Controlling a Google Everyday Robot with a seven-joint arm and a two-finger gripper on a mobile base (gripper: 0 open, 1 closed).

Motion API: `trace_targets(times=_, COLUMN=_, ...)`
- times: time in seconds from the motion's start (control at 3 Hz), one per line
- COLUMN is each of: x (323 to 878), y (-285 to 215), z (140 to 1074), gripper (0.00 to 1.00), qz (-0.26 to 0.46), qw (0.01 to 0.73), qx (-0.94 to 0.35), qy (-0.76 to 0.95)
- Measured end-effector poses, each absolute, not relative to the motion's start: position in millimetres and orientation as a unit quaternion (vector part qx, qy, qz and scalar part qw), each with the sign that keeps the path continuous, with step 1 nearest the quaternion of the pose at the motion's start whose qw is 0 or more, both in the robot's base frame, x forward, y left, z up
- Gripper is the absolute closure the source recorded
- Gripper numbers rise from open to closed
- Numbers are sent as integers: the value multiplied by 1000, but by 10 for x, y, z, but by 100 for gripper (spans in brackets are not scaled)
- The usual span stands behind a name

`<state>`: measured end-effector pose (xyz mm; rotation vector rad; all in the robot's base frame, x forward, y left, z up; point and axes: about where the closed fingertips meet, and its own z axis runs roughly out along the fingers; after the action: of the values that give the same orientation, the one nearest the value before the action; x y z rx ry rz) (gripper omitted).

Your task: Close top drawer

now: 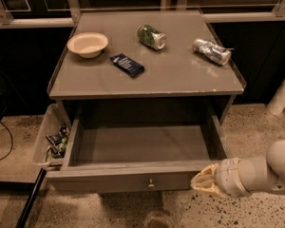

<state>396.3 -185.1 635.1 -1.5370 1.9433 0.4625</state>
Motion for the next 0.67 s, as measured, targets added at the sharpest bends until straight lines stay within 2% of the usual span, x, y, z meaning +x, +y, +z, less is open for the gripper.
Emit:
trace_targets(times=0.33, x=4067, y=-1867, z=6337, gripper=16, qz=180, qw=314, qx=-576, qy=733)
trace_targets(times=0.67, x=4352, y=-1928, z=6353, gripper=18, qz=170, qw=327, qx=-576, qy=730)
